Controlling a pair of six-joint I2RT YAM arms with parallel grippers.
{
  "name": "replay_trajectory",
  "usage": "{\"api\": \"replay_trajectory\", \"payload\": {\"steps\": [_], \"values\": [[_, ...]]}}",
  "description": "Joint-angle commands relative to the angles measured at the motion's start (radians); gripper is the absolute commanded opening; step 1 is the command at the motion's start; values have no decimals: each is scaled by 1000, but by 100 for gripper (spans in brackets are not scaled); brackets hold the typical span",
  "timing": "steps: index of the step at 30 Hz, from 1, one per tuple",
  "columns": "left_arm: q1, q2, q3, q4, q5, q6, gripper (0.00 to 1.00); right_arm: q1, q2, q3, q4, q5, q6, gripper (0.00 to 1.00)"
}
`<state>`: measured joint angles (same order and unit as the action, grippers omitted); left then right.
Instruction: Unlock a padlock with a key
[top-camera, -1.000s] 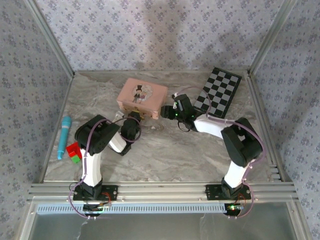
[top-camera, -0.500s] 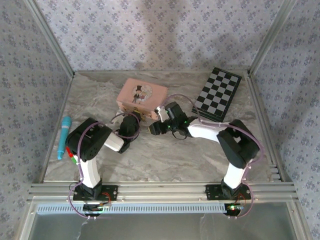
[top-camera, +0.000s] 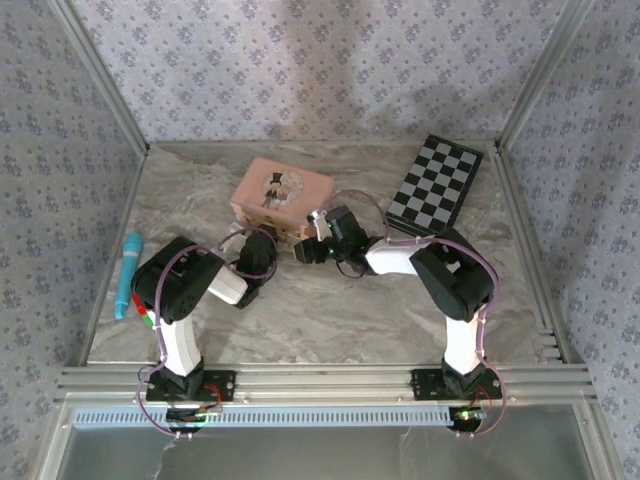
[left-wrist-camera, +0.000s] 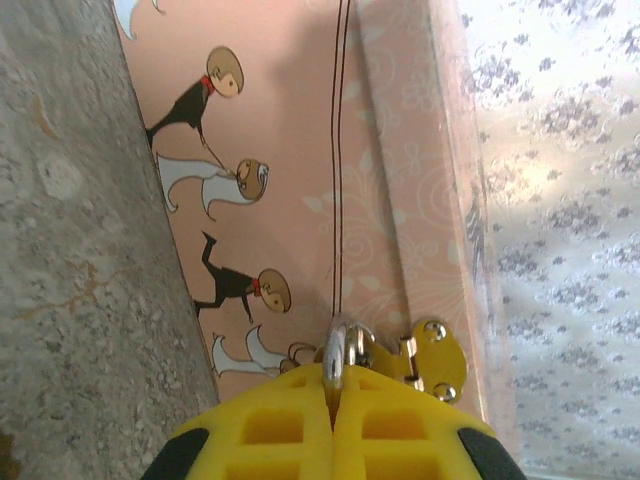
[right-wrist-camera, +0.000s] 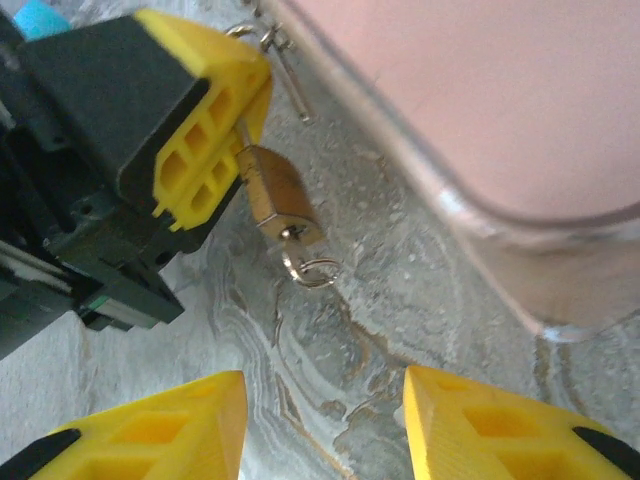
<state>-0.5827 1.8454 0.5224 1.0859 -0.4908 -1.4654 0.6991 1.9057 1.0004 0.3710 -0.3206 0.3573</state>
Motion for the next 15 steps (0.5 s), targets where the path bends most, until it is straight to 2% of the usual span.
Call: {"api": "replay_trajectory", "payload": {"steps": [1,5,8,11,15], "values": [[2,1,-1,44,-116,-16,0,-19,-36,12,-1,61,60,48],[0,10,4,77,-161,-10,0,-49,-73,-26,19,110,169,58],[4,22,4,103,-175,2,0,-82,-86,-43,61,130,251,59],[13,37,3,128,-157,12,0,-98,-88,-40,76,173,315,65],[12,47,18,138,-122,33,0,-118,-41,30,48,168,392,68]]}}
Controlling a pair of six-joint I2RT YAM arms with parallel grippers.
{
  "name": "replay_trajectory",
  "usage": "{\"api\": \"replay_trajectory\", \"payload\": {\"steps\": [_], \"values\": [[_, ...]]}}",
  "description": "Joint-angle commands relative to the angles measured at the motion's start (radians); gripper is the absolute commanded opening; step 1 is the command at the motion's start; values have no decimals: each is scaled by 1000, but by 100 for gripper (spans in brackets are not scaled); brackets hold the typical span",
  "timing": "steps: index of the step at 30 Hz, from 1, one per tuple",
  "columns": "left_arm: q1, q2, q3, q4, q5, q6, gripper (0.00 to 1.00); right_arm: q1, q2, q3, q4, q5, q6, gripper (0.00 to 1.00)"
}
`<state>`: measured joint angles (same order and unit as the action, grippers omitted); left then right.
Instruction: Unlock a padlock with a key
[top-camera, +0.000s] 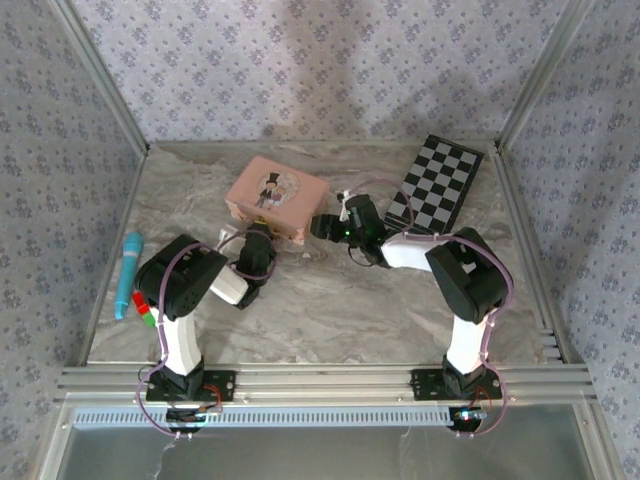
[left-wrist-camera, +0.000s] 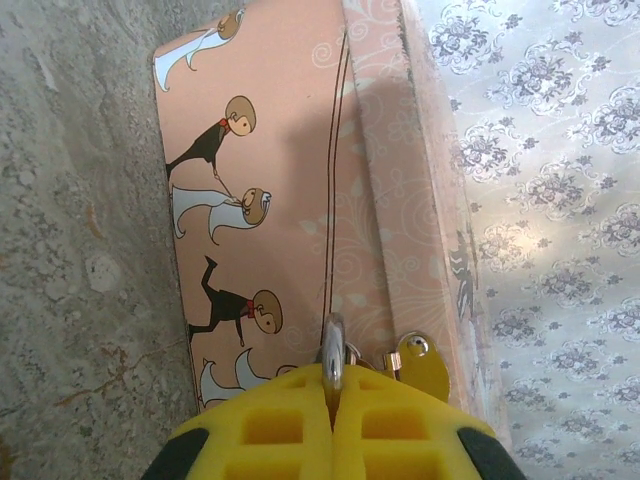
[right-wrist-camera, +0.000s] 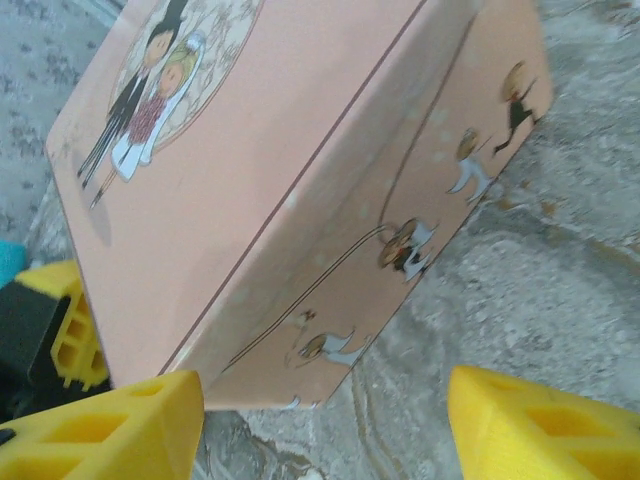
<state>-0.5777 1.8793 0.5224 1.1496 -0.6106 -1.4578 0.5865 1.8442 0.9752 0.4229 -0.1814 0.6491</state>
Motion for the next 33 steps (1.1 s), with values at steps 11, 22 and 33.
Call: {"api": "replay_trajectory", "payload": {"steps": [11,22,33], "values": [[5,20,7,101,17,49,0,0,183,248,-143,100,227,69],[51,40,-40,193,-39,83,0,-5,180,184,-258,208,304,56],[121,9,-38,253,-13,165,0,10,172,208,-273,209,259,55]]}}
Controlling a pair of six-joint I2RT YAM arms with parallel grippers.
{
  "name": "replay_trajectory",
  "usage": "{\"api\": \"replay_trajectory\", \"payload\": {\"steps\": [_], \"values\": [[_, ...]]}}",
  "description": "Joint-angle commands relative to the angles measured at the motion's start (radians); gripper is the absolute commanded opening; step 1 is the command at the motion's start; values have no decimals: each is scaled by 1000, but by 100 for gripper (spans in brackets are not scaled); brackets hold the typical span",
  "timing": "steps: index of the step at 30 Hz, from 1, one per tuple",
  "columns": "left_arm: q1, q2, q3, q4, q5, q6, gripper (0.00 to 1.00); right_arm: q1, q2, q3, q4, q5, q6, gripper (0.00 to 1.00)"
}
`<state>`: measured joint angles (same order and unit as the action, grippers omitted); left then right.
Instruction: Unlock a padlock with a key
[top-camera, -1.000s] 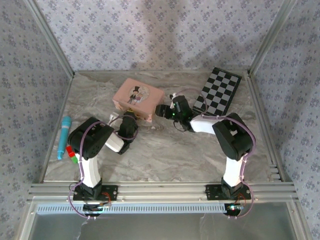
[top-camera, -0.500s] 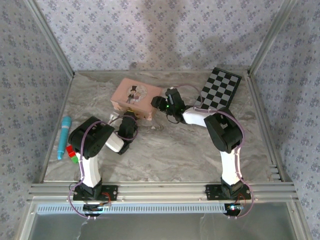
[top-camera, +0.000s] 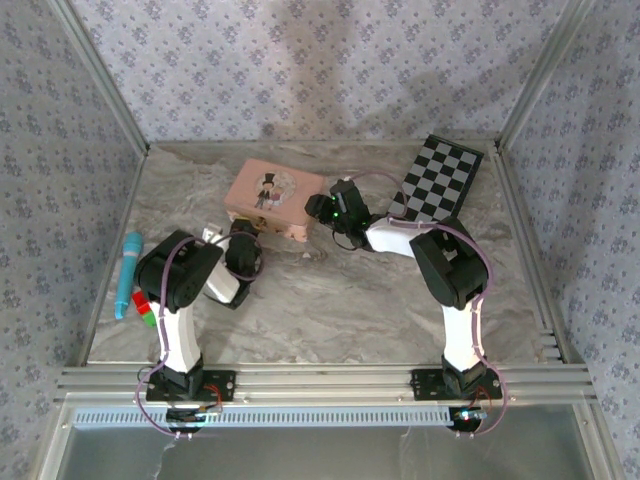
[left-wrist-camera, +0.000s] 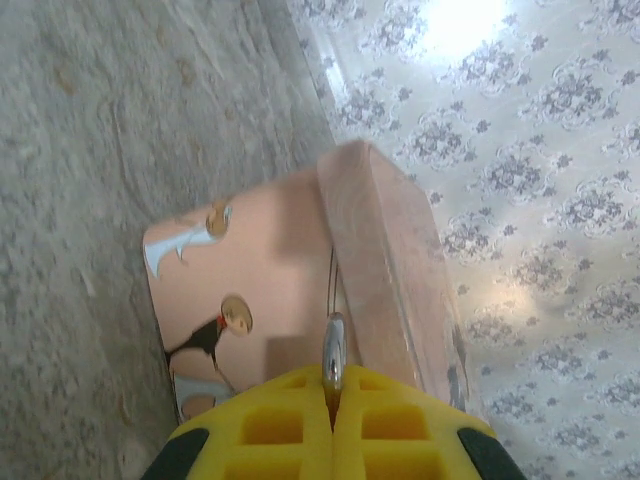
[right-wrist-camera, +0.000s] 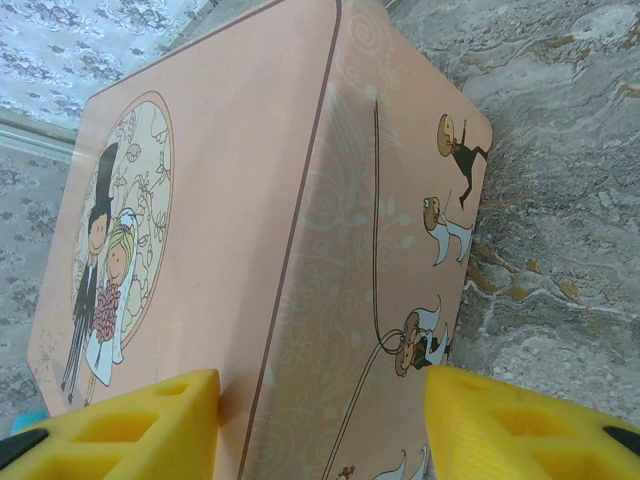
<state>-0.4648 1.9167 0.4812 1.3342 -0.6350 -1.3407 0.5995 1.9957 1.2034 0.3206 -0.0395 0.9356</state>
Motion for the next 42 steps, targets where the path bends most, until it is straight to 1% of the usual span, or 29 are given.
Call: {"api": "replay_trajectory", "payload": {"steps": [1,3,4,6,9,12,14,16,20,24,26,28,31,34,38,42], "values": [[10,-42,4,59,27,57,0,-3,17,-19,-167,62,-35,56],[12,-71,-1,29,56,68,0,-4,9,-19,-157,46,-56,57],[14,-90,-9,16,68,80,0,-5,1,11,-153,34,-72,58],[17,-133,-32,-7,109,109,0,-10,-22,15,-144,8,-109,61],[30,-241,-72,-127,194,125,0,-17,-78,12,-151,-26,-186,69],[32,-401,-84,-365,288,178,0,-30,-146,3,-186,-68,-266,85],[28,-535,-66,-605,344,226,0,-33,-202,-2,-223,-67,-335,94],[18,-651,-49,-796,378,286,0,-33,-258,-42,-268,-46,-405,100],[16,-839,-10,-1113,451,384,0,-33,-350,-80,-382,14,-493,100],[-1,-940,19,-1302,530,429,0,-35,-431,-129,-486,95,-533,100],[-40,-958,46,-1390,538,456,0,-36,-469,-159,-516,142,-534,100],[-102,-949,77,-1457,528,489,0,-38,-500,-189,-528,167,-517,100],[-194,-894,111,-1508,520,511,0,-43,-519,-217,-519,168,-481,100],[-276,-822,132,-1513,521,510,0,-52,-517,-225,-503,155,-459,100],[-379,-721,170,-1513,475,516,0,-59,-515,-231,-486,151,-439,100],[-407,-619,180,-1452,491,500,0,-71,-515,-245,-472,138,-424,100]]}}
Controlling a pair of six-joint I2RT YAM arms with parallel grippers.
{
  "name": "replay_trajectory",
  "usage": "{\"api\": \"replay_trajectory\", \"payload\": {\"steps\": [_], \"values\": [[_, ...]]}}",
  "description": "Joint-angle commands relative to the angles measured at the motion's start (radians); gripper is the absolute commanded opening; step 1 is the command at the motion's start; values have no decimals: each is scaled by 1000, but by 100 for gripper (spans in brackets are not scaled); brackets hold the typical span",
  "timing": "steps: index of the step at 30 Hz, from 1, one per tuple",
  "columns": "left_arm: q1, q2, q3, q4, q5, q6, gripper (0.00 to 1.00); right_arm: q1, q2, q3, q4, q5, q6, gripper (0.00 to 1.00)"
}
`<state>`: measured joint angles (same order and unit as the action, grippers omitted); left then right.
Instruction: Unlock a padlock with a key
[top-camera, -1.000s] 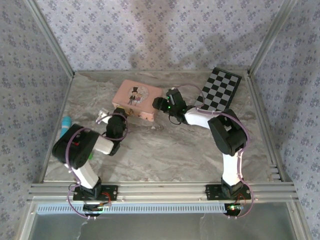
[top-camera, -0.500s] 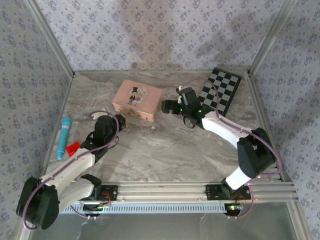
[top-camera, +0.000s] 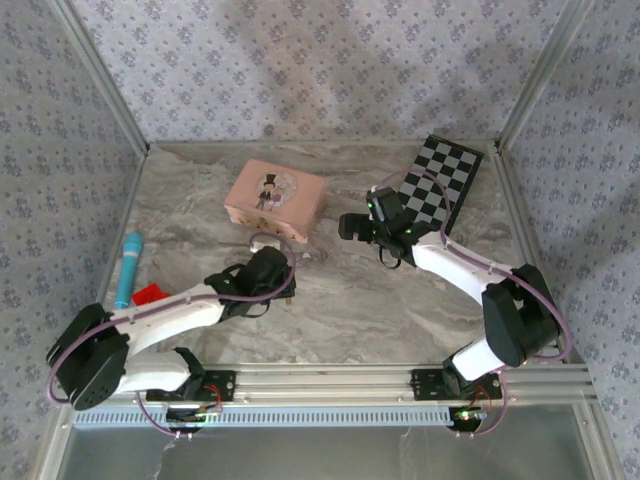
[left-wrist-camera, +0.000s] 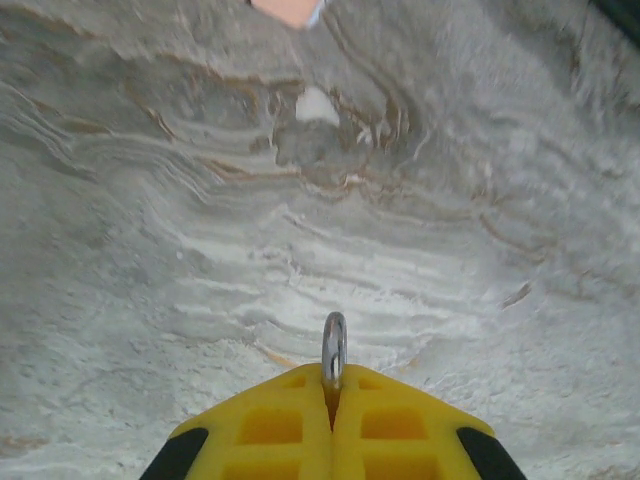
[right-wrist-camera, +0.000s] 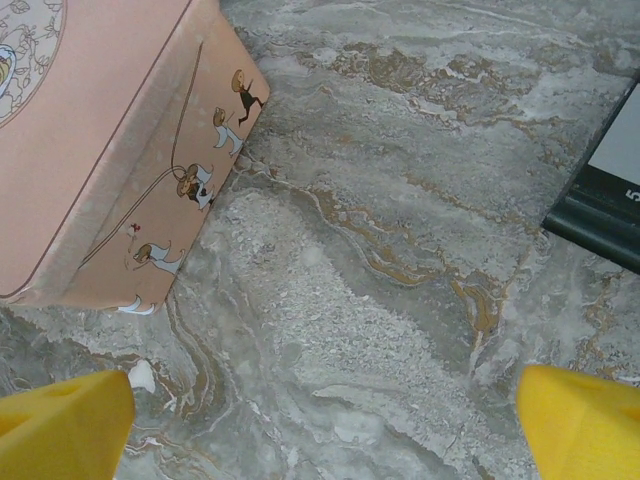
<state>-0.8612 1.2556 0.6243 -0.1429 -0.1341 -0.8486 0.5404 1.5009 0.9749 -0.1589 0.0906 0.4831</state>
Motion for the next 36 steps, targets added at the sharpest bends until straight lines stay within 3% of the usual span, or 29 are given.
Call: {"api": "replay_trajectory", "payload": {"steps": [1,13,16,20,25,28,32,36], "values": [[-14,64,38,38,-10,2,0,-13,-22,-20,8,6,29,100],[-17,263,91,68,-25,-40,3,-49,-57,-90,53,-14,41,100],[-17,263,95,63,-28,-39,18,-57,-66,-100,59,-13,41,100],[-18,217,91,40,-46,-36,50,-77,-79,-127,76,-27,55,100],[0,57,106,-46,-128,46,67,-148,-81,-145,61,-14,52,100],[80,-83,109,-115,-176,140,75,-217,-91,-152,34,21,35,100],[304,-268,81,-156,-198,263,85,-318,-119,-173,26,82,-34,100],[534,-384,22,-49,-211,338,89,-392,-170,-229,81,184,-138,100]]}}
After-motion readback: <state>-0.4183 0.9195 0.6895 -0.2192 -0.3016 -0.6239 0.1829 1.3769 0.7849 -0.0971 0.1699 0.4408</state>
